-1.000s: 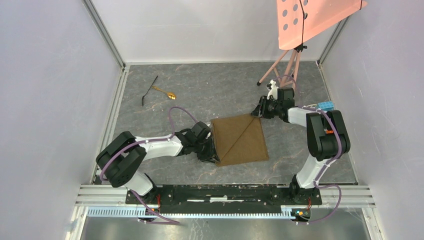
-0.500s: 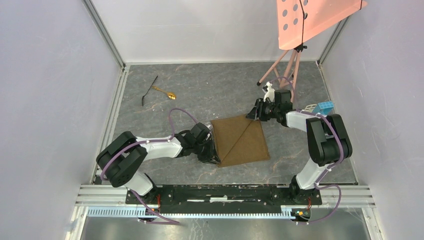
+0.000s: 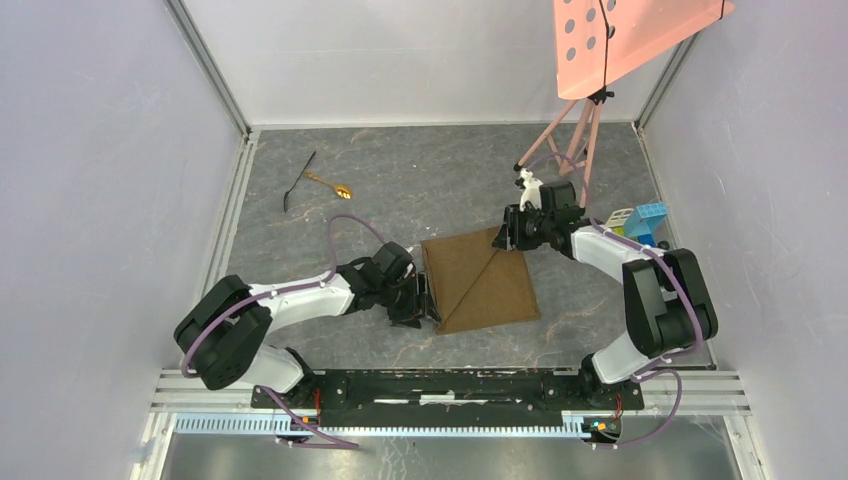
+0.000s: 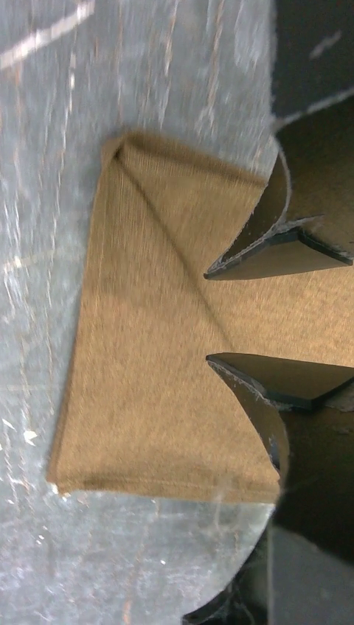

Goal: Fold the napkin into a case and place the utensils inside
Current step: Smooth out the upper triangle-folded napkin at the center of the board.

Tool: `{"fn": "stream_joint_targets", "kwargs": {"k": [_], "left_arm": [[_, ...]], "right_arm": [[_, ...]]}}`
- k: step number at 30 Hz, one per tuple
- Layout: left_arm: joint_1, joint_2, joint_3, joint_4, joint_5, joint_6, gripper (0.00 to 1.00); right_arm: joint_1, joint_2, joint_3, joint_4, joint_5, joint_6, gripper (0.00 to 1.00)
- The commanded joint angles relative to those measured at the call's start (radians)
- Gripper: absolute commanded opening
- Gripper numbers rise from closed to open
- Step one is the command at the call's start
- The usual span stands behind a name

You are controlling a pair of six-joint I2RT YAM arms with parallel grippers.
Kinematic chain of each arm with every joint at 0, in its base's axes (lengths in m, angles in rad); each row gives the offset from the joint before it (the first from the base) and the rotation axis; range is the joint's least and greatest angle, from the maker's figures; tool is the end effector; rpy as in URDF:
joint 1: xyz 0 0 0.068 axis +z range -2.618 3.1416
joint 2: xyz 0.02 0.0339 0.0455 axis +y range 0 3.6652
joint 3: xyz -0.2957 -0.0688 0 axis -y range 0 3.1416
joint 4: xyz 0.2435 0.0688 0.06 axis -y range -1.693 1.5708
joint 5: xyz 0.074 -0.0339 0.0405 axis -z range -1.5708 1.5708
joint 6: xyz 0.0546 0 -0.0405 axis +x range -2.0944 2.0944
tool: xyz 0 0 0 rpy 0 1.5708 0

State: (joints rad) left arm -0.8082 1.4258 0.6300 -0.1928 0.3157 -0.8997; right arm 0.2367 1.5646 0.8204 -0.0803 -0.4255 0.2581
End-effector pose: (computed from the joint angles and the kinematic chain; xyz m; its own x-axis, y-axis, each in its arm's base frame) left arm 0.1672 -0.1995 0.1690 -0.9894 -0.0420 -0.1388 0.0489 0.8045 -0.5919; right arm 0.3077 0.0974 0.1975 -0.8141 0.0428 -0.5791 -0.2877 0.8365 0.4663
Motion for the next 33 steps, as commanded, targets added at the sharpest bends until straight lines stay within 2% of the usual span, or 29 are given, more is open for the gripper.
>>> {"fn": "stream_joint_targets", "kwargs": {"k": [1,5,9,14,18,24,30,33], "left_arm": [[0.031,-0.064,0.064,-0.044,0.010,0.033,0.66],[0.035,-0.057,0.106,0.029,0.082,-0.008,0.67],[0.031,0.038,0.158,0.151,0.166,-0.043,0.66],[0.032,0.196,0.169,0.251,0.144,-0.055,0.62],[0.032,0.241,0.116,0.211,0.034,0.012,0.61],[0.030,0.189,0.039,0.227,0.055,0.005,0.62],[0.032,0.069,0.137,0.135,0.112,0.002,0.67],[0.039,0.061,0.227,0.079,0.107,0.033,0.69]], "right_arm": [[0.094,0.034,0.020,0.053,-0.058,0.040,0.48],[0.138,0.092,0.002,0.200,-0.164,0.126,0.51],[0.137,0.131,-0.039,0.295,-0.196,0.149,0.57],[0.109,0.186,-0.122,0.416,-0.246,0.184,0.60],[0.095,0.193,-0.106,0.362,-0.180,0.124,0.62],[0.095,0.160,0.018,0.154,-0.078,-0.006,0.65],[0.069,0.118,0.145,0.021,0.006,-0.078,0.70],[0.025,0.143,0.151,0.037,-0.052,-0.061,0.70]]}}
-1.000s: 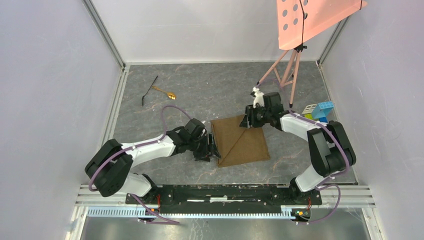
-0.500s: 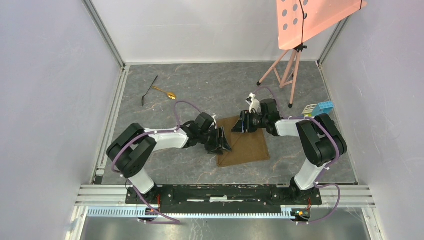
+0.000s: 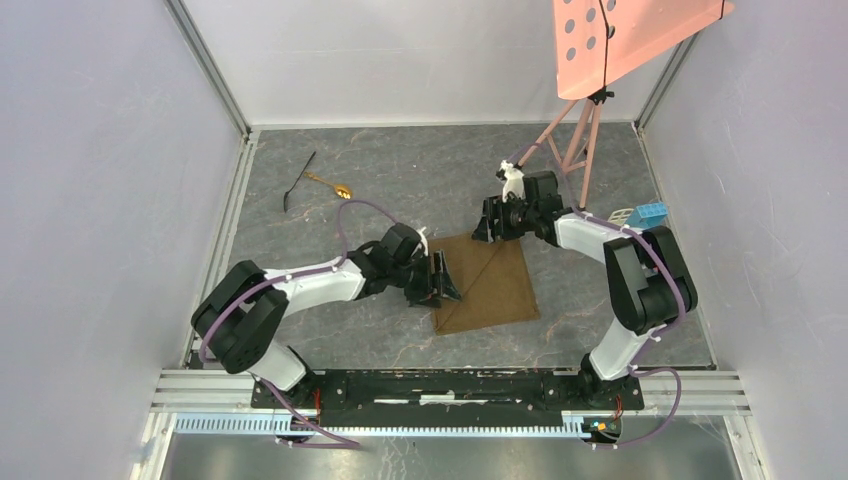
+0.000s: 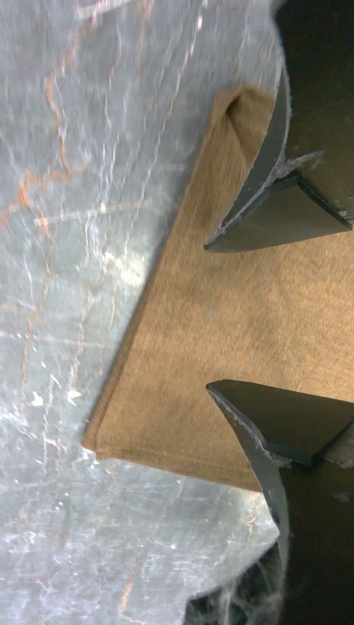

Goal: Fold the napkin into a case and place the utensils inside
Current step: Smooth out the upper triangle-folded napkin at the center of the board.

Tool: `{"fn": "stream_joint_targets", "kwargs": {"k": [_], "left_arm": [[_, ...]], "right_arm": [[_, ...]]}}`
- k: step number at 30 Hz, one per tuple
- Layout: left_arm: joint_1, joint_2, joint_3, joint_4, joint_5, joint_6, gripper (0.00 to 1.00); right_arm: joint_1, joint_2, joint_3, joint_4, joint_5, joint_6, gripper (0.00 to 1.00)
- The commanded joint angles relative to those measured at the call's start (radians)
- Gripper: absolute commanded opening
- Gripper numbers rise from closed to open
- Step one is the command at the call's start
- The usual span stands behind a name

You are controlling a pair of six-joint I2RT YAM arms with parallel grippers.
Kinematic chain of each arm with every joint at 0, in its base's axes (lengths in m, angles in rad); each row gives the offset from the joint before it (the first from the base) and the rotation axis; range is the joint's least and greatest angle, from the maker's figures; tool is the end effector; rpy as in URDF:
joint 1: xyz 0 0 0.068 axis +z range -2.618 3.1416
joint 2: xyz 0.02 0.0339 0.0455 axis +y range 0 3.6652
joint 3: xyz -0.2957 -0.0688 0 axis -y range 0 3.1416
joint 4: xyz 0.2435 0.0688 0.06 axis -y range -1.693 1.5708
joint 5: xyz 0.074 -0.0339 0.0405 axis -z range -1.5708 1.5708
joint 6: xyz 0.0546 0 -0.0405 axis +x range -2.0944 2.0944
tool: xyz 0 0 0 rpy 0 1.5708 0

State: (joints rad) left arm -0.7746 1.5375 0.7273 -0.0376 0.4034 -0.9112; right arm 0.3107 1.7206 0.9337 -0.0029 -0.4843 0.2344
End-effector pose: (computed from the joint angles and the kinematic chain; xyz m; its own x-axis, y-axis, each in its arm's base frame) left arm 0.2020 -0.2277 0.1809 -0.9834 -0.0545 -0.1728 0.0845 0.7059 -0.7032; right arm 0.3394 0.1357 0.1889 -0.7930 -0.0388 -0.6079 -0.4097 0.7725 0.4851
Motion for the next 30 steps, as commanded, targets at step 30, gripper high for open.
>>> {"fn": "stream_joint_targets", "kwargs": {"k": [30], "left_arm": [[0.214,0.322,0.398,-0.128,-0.005,0.136,0.74]], "right_arm": [[-0.086,0.092,0.060,0.005,0.028,-0.015,0.67]]}}
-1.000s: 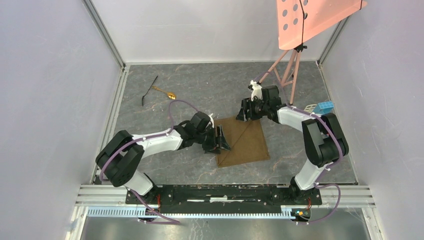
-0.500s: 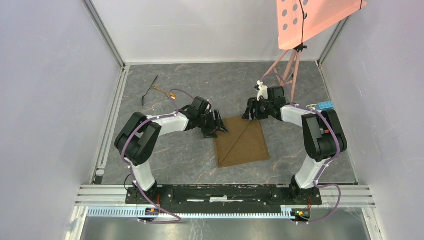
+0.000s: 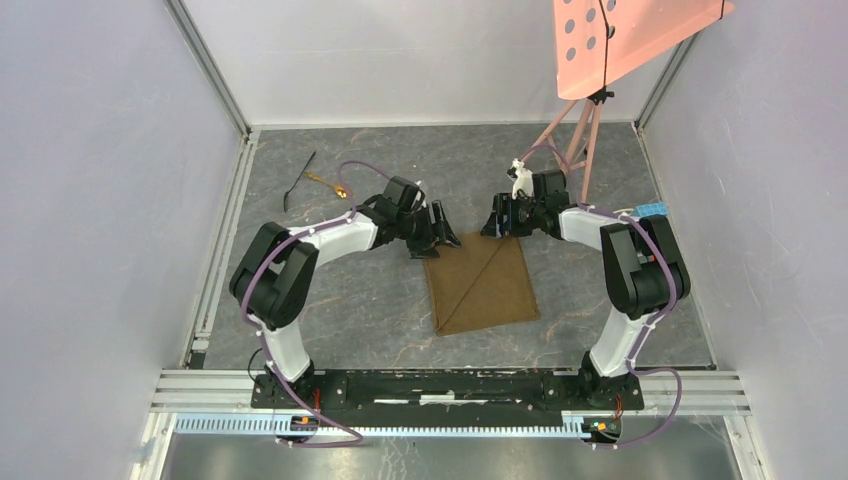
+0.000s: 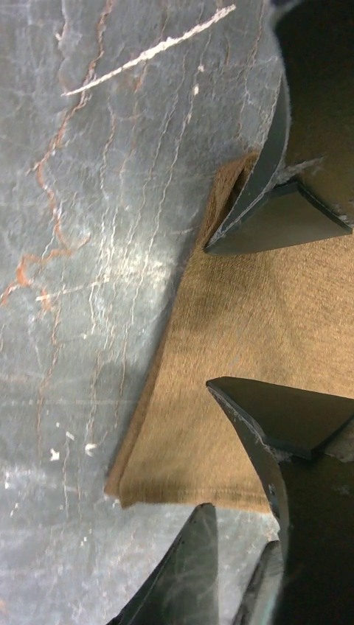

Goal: Fold the napkin into a case and place the utensils inside
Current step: Smooth out the upper triangle-folded napkin at the center of the board, then move the upper triangle-folded napkin to the center of the board.

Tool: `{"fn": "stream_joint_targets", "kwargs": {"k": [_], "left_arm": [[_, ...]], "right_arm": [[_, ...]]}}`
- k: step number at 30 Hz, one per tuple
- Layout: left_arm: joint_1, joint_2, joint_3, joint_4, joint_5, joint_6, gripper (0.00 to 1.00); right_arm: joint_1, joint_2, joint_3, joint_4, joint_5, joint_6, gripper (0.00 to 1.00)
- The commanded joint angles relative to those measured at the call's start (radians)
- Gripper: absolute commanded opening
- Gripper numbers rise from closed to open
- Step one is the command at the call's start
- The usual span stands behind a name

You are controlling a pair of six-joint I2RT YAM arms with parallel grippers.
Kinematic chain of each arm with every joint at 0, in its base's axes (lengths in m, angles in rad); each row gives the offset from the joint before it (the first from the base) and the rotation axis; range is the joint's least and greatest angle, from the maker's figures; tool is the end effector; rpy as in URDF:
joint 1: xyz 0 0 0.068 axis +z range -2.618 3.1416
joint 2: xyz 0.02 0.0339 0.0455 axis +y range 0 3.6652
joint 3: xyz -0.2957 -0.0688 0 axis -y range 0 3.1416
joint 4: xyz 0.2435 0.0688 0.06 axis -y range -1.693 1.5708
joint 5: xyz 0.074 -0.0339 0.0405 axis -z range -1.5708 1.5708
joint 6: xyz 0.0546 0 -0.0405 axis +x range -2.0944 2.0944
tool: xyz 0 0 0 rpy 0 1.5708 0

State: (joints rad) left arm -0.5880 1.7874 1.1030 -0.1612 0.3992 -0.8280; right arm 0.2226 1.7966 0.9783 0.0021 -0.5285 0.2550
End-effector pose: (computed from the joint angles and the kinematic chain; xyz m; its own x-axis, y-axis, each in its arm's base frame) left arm 0.3149 -0.2354 0.2018 -0.9556 -0.1786 -0.2344 0.0321 0.7276 -0.6853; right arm 0.3640 0.1106 0.1767 -0.8207 0.0376 -0.5702 -0.3312 0.7818 0.5283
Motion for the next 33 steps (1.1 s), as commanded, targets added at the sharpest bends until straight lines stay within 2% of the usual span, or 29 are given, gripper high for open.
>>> {"fn": "stream_joint_targets", "kwargs": {"k": [1,7,12,14,17,23,28,33], "left_arm": [[0.029,0.078,0.012,-0.006,-0.013,0.059,0.74],[0.028,0.023,-0.004,-0.057,-0.059,0.099,0.75],[0.028,-0.150,0.008,-0.125,-0.032,0.115,0.77],[0.029,-0.230,-0.004,-0.148,-0.034,0.128,0.77],[0.032,-0.358,-0.042,-0.210,-0.090,0.158,0.79],[0.055,-0.569,-0.175,-0.261,-0.128,0.137,0.83],[0.056,-0.684,-0.261,-0.264,-0.122,0.106,0.84],[0.056,-0.738,-0.314,-0.239,-0.108,0.092,0.84]], "right_arm": [[0.002,0.017,0.013,0.000,0.089,-0.045,0.67],[0.035,-0.020,0.058,-0.106,0.104,-0.080,0.68],[0.118,-0.175,0.082,-0.259,0.254,-0.120,0.73],[0.171,-0.236,0.028,-0.284,0.287,-0.112,0.74],[0.234,-0.323,-0.108,-0.247,0.234,-0.064,0.74],[0.273,-0.465,-0.349,-0.165,0.210,-0.017,0.66],[0.273,-0.472,-0.407,-0.250,0.366,-0.083,0.64],[0.272,-0.466,-0.373,-0.377,0.654,-0.106,0.64]]}}
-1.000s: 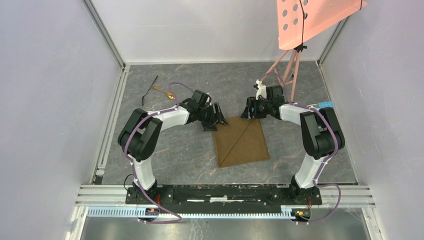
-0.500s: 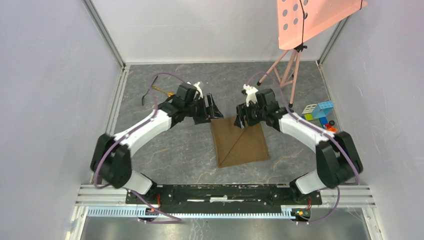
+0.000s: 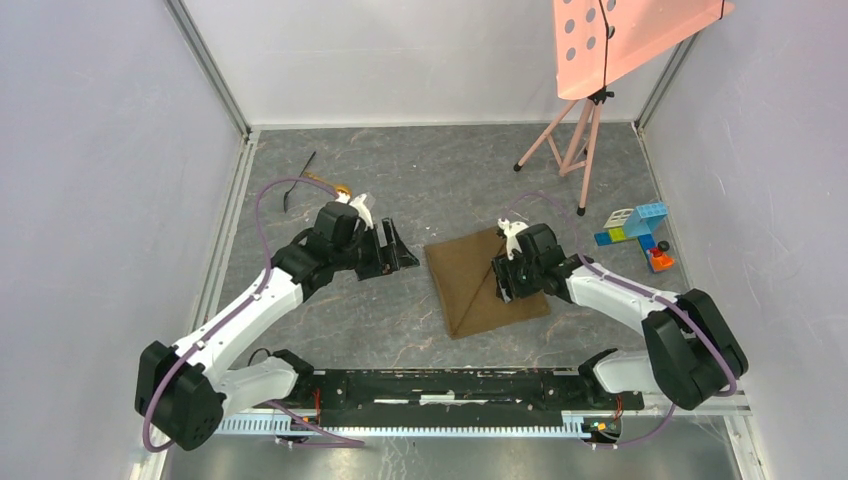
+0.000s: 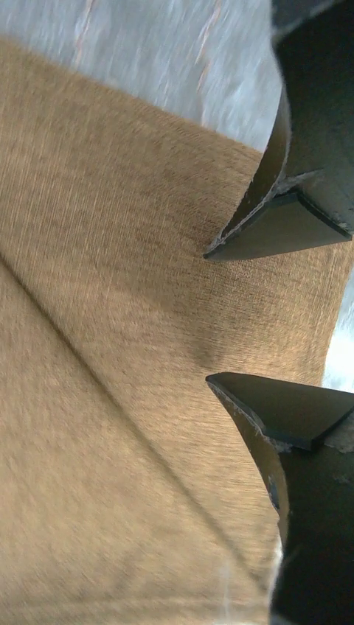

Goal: Fold the napkin into a case and place the utensils inside
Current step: Move the upper triangle-folded napkin to the center of the board.

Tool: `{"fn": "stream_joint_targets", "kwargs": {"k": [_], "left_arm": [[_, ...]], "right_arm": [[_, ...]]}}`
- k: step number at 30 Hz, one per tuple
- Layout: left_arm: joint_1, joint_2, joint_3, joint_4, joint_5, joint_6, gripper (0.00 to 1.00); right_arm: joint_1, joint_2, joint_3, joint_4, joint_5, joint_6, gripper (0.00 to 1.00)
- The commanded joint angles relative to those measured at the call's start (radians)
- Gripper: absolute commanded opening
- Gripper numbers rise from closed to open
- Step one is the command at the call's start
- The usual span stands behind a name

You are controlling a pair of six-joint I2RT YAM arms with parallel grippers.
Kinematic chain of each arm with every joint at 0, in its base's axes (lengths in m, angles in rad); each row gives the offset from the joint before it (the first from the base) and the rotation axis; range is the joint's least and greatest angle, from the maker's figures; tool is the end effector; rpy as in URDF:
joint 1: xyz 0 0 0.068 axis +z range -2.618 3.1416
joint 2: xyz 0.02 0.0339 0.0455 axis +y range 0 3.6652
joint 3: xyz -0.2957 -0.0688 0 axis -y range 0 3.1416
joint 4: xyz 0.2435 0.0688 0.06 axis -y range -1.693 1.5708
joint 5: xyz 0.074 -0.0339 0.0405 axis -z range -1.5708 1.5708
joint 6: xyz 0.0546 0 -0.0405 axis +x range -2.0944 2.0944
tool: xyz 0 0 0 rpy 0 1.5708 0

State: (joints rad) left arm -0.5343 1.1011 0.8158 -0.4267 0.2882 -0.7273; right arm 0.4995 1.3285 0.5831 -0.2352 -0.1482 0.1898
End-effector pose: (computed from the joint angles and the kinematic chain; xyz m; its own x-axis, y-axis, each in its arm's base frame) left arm 0.1921 -0.1317 0.2837 -0.8677 -0.2272 -0.4420 0.1292 0.7557 -0.6420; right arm 0.2067 0.1220 0.1731 -0.8192 -0.2344 -0.5234 -0.3985 0.8890 0.2255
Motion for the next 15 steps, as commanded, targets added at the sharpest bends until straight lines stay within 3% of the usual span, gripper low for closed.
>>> {"fn": "stream_joint_targets", "kwargs": {"k": [1,5,9,15], "left_arm": [[0.002,-0.059,-0.043,0.047,0.016,-0.021,0.84],[0.002,-0.093,-0.068,0.064,0.026,-0.032,0.84],[0.002,-0.149,-0.080,0.042,-0.017,-0.021,0.84],[0.002,-0.259,-0.143,0.022,-0.132,-0.036,0.85]], "right_arm": [[-0.002,0.006,0.051,-0.166,0.321,-0.047,0.63],[0.060,-0.019,0.174,-0.252,0.353,-0.050,0.66],[0.210,-0.014,0.301,-0.363,0.355,0.028,0.74],[0.472,0.088,0.367,-0.344,0.203,0.188,0.74]]}}
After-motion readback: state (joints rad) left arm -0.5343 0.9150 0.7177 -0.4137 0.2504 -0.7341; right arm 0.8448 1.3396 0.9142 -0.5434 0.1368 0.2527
